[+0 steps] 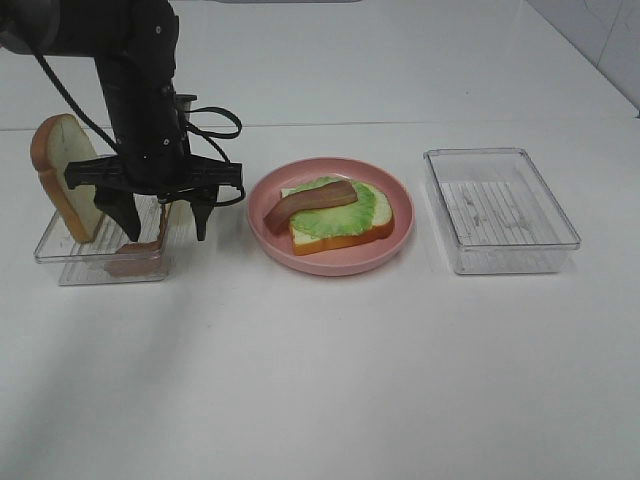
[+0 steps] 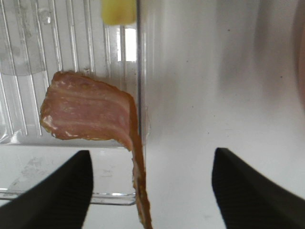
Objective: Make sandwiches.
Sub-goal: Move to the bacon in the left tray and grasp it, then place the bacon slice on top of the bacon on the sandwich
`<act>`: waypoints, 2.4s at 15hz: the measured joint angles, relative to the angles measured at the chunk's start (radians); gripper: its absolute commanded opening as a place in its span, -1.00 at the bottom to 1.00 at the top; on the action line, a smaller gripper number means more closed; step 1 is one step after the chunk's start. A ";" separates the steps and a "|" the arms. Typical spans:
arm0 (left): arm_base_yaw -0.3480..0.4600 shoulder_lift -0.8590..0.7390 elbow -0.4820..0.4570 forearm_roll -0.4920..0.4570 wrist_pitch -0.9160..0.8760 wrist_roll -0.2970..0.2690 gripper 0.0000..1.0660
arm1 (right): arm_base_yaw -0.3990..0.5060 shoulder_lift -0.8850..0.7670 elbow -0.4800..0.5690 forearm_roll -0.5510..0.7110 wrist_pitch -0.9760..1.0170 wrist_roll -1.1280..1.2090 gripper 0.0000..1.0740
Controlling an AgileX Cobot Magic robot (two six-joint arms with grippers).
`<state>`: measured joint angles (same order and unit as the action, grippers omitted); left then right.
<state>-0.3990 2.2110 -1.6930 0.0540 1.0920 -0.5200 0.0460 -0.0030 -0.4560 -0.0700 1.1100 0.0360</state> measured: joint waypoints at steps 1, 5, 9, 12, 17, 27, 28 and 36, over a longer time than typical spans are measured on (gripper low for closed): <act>0.000 0.000 0.000 0.000 -0.001 -0.001 -0.46 | 0.000 0.000 0.000 0.000 0.000 0.000 0.58; 0.001 0.000 0.000 0.009 0.003 -0.004 -0.97 | 0.000 0.000 0.000 0.000 0.000 0.000 0.58; 0.001 -0.008 -0.005 0.014 0.027 -0.004 -1.00 | 0.000 0.000 0.000 0.000 0.000 0.000 0.58; 0.001 -0.014 -0.021 0.015 0.070 -0.004 -1.00 | 0.000 0.000 0.000 0.000 0.000 0.000 0.58; 0.001 -0.028 -0.159 -0.021 0.118 0.030 -1.00 | 0.000 0.000 0.000 0.000 0.000 0.000 0.58; 0.001 -0.028 -0.413 -0.438 0.118 0.084 -1.00 | 0.000 0.000 0.000 0.000 0.000 0.000 0.58; 0.001 -0.025 -0.413 -0.541 0.070 0.149 -1.00 | 0.000 0.000 0.000 0.000 0.000 0.000 0.58; -0.015 0.102 -0.417 -0.825 -0.099 0.275 -1.00 | 0.000 0.000 0.000 0.000 0.000 0.000 0.58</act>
<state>-0.4140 2.3130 -2.1100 -0.7710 0.9930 -0.2450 0.0460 -0.0030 -0.4560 -0.0700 1.1100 0.0360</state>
